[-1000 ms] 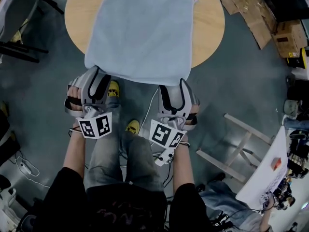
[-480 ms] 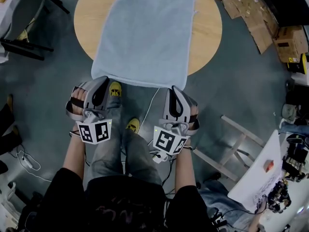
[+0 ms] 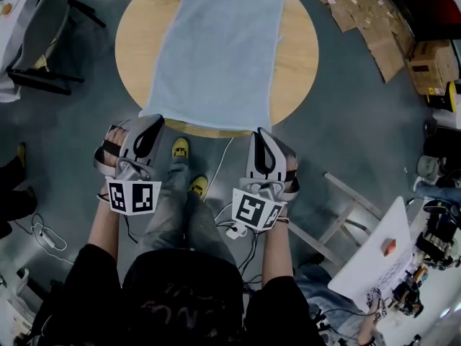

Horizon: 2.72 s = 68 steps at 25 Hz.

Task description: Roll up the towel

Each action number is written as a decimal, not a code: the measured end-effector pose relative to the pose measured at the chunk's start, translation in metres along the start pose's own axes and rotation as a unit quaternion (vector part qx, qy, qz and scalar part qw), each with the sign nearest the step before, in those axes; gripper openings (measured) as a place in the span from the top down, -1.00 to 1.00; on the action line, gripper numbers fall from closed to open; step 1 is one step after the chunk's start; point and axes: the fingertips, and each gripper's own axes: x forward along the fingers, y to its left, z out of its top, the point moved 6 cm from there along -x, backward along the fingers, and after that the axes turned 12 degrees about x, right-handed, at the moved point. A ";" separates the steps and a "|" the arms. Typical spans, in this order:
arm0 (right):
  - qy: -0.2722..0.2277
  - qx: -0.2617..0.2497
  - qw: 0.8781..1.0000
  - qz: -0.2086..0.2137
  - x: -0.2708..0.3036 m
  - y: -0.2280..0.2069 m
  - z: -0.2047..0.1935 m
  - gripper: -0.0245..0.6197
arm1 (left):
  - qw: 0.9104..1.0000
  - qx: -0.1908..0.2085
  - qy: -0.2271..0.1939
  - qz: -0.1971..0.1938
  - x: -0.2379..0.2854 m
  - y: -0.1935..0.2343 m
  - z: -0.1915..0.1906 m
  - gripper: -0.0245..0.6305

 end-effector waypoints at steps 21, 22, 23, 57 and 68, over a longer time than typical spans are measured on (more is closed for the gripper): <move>0.113 0.018 0.977 0.179 -0.001 -0.014 -0.011 0.86 | 0.946 -0.031 -0.033 -0.320 0.016 0.014 -0.002 0.87; 0.116 0.020 0.975 0.190 0.007 -0.020 -0.009 0.86 | 0.941 -0.040 -0.034 -0.334 0.023 0.021 -0.004 0.87; 0.118 0.021 0.973 0.199 0.016 -0.025 -0.008 0.86 | 0.937 -0.046 -0.034 -0.344 0.031 0.027 -0.007 0.87; 0.161 0.149 0.947 0.236 0.131 -0.073 -0.051 0.31 | 0.966 -0.124 0.080 -0.213 0.100 0.042 -0.067 0.72; 0.127 0.243 0.934 0.231 0.129 -0.080 -0.075 0.25 | 0.949 -0.175 0.073 -0.251 0.108 0.031 -0.085 0.68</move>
